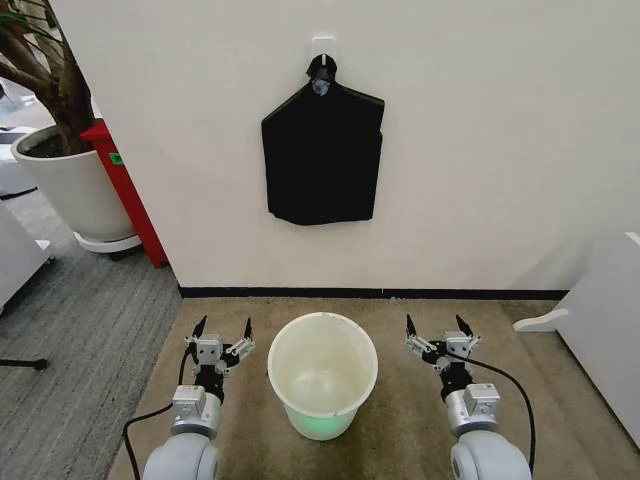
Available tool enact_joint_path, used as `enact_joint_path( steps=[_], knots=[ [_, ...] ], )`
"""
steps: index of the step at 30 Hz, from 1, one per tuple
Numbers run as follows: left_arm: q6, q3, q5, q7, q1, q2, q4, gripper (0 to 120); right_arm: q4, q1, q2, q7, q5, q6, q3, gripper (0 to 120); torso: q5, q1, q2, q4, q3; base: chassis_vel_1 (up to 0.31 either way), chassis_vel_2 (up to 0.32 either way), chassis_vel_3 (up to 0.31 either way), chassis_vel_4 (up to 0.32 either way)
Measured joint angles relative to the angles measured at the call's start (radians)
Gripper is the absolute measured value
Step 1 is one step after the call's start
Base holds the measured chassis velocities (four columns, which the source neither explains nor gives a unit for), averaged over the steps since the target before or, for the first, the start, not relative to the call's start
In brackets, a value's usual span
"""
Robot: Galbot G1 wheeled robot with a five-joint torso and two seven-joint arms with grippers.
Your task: Place the garbage bag over the trash bin.
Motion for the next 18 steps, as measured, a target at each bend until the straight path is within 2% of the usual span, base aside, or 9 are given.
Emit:
enact_joint_path(
  steps=[7,9,10,13,14,15,16,18],
  knots=[
    [-0.007,-0.012,-0.02,0.0,0.029,0.003,-0.027,100,0.045,-0.067,0.022,0.0,0.008,0.036,0.005,100,0.0003,0.0,0.0,0.0001,0.0,0.0,0.0,0.0,0.0],
    [-0.019,-0.024,-0.043,0.002,0.059,0.008,-0.061,100,0.081,-0.12,0.04,-0.001,0.017,0.066,0.01,100,-0.0012,0.0,0.0,-0.0002,0.0,0.0,0.0,0.0,0.0],
    [-0.029,-0.036,-0.062,0.003,0.082,0.012,-0.089,100,0.108,-0.156,0.052,-0.002,0.022,0.086,0.013,100,0.0,0.0,0.0,-0.0001,0.0,0.0,0.0,0.0,0.0],
    [-0.074,-0.084,-0.145,0.006,0.183,0.03,-0.206,100,0.193,-0.28,0.094,-0.005,0.042,0.154,0.023,100,-0.0002,0.0,0.0,0.0001,0.0,0.0,0.0,0.0,0.0],
    [-0.078,-0.088,-0.152,0.007,0.192,0.032,-0.217,100,0.201,-0.291,0.098,-0.008,0.044,0.158,0.024,100,-0.0004,0.0,0.0,-0.0002,0.0,0.0,0.0,0.0,0.0],
    [-0.098,-0.109,-0.19,0.01,0.237,0.04,-0.27,100,0.211,-0.313,0.106,-0.02,0.05,0.162,0.026,100,-0.0005,0.0,0.0,-0.0003,0.0,0.0,0.0,0.0,0.0],
    [-0.098,-0.109,-0.19,0.01,0.237,0.04,-0.27,100,0.211,-0.313,0.106,-0.02,0.05,0.162,0.026,100,-0.0005,0.0,0.0,-0.0003,0.0,0.0,0.0,0.0,0.0],
    [-0.124,-0.136,-0.235,0.012,0.294,0.05,-0.336,100,0.213,-0.315,0.108,-0.026,0.052,0.159,0.026,100,0.0003,0.0,0.0,0.0004,0.0,0.0,0.0,0.0,0.0]
  ],
)
